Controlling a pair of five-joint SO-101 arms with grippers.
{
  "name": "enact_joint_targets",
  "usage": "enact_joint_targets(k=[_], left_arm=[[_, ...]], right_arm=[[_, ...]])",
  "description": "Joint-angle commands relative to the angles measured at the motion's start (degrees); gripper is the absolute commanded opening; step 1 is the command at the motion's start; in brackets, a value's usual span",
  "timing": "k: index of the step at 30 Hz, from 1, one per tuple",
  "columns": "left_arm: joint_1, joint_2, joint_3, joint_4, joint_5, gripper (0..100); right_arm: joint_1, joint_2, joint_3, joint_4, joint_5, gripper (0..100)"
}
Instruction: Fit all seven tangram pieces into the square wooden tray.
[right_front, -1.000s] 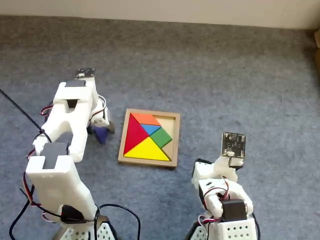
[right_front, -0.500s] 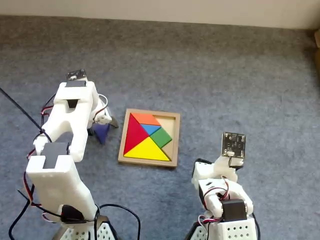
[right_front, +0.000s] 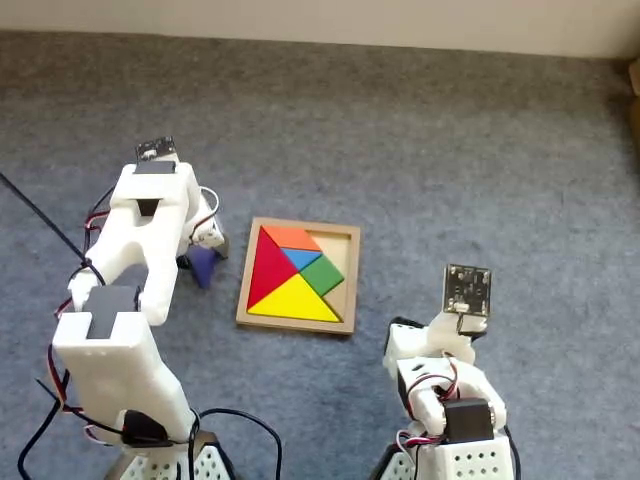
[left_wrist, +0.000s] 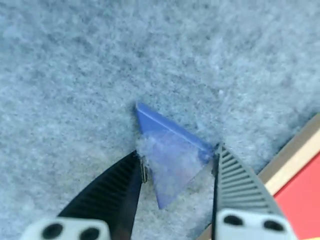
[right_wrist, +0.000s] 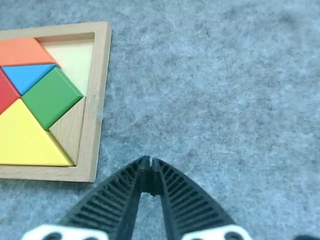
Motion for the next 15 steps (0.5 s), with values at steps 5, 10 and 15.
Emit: enact_joint_targets(k=[5,10,15], left_arm=[[-0.8,-0.8,0.1,-0.4,-0.1,20],[-0.7,-0.6,0.0,-0.4,-0.1,20],[-0.7,-0.9,0.0,-0.4,-0.2,20]], right_arm=[[0.9,-0.7,6.6,-1.9,0.8,0.5],[0.9,-0.7,6.6,-1.9,0.8,0.5],[0.9,-0.7,6.6,-1.9,0.8,0.5]])
